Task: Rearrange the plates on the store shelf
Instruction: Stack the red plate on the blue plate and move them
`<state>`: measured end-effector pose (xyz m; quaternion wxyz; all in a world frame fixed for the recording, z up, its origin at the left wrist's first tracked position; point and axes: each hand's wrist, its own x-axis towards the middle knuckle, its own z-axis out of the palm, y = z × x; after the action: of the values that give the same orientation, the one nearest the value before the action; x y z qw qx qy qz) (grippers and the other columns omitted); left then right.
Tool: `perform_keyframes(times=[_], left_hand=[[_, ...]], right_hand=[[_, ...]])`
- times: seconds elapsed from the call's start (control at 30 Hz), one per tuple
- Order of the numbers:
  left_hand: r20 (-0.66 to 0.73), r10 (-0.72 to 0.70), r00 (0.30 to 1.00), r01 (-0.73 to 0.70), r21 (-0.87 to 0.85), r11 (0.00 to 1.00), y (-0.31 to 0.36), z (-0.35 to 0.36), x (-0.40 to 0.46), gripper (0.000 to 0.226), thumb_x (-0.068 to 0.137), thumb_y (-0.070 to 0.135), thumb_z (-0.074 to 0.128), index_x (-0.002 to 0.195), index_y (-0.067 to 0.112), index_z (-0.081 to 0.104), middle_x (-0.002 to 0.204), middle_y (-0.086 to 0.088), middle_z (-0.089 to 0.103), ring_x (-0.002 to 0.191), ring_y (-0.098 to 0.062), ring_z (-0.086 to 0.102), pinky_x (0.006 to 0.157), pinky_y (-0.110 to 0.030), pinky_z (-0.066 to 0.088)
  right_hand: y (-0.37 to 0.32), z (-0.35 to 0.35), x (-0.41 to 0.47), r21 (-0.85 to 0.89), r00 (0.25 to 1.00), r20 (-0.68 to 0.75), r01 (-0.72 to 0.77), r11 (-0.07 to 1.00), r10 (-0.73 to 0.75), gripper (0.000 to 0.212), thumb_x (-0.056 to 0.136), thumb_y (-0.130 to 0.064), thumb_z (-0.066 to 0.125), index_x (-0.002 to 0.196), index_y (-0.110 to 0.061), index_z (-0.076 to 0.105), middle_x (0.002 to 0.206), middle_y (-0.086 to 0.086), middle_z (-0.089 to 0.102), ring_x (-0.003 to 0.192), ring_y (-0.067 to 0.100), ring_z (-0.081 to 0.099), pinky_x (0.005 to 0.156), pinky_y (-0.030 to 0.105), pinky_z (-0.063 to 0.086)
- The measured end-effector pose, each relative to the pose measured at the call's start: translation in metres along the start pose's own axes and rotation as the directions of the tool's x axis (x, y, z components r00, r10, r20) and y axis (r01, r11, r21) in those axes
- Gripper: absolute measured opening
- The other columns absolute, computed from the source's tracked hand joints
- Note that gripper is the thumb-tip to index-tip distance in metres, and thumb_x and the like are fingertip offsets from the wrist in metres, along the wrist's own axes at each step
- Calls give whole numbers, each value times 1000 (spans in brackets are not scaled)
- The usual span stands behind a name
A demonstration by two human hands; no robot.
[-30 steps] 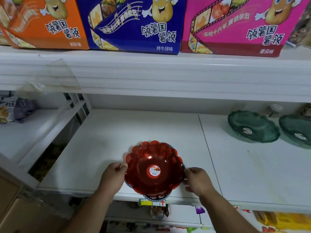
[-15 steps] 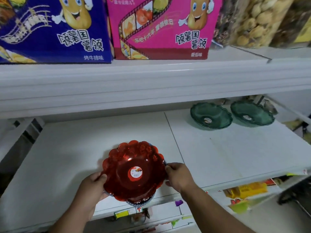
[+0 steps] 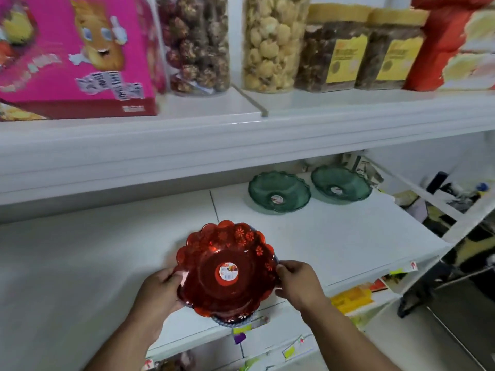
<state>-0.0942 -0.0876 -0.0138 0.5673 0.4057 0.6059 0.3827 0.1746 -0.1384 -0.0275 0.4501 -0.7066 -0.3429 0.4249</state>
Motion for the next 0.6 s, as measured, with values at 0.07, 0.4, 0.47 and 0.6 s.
perform_keyframes(times=[0.07, 0.4, 0.47, 0.6], left_hand=[[-9, -10, 1000, 10, 10, 1000, 3, 32, -9, 22, 101, 11, 48, 101, 17, 69, 103, -18, 73, 85, -30, 69, 57, -29, 58], [-68, -56, 996, 56, -1, 998, 9, 171, -60, 18, 98, 13, 54, 96, 15, 71, 92, -8, 76, 84, -24, 74, 66, -32, 60], [-65, -79, 995, 79, -6, 997, 7, 187, -63, 20, 99, 12, 52, 103, 12, 71, 96, -10, 76, 87, -25, 73, 73, -37, 61], [-32, -93, 995, 93, 12, 996, 1, 207, -55, 24, 99, 13, 50, 113, 11, 69, 112, -15, 72, 96, -30, 71, 75, -40, 61]], right_hand=[[6, -31, 7, -2, 1000, -6, 4, 1000, -4, 31, 92, -14, 50, 87, 12, 65, 67, 15, 58, 62, 26, 56, 59, 39, 52], [24, -173, 33, -10, 999, 31, 8, 1000, -8, 29, 96, -14, 52, 88, 9, 69, 70, 17, 61, 67, 29, 59, 71, 45, 61], [25, -190, 36, -6, 1000, 22, 0, 1000, 0, 29, 97, -13, 53, 82, 1, 73, 76, 25, 69, 72, 37, 68, 74, 47, 61], [23, -211, 39, 21, 1000, 18, -21, 1000, 21, 32, 98, -12, 52, 72, -10, 72, 77, 17, 68, 73, 30, 65, 78, 51, 60]])
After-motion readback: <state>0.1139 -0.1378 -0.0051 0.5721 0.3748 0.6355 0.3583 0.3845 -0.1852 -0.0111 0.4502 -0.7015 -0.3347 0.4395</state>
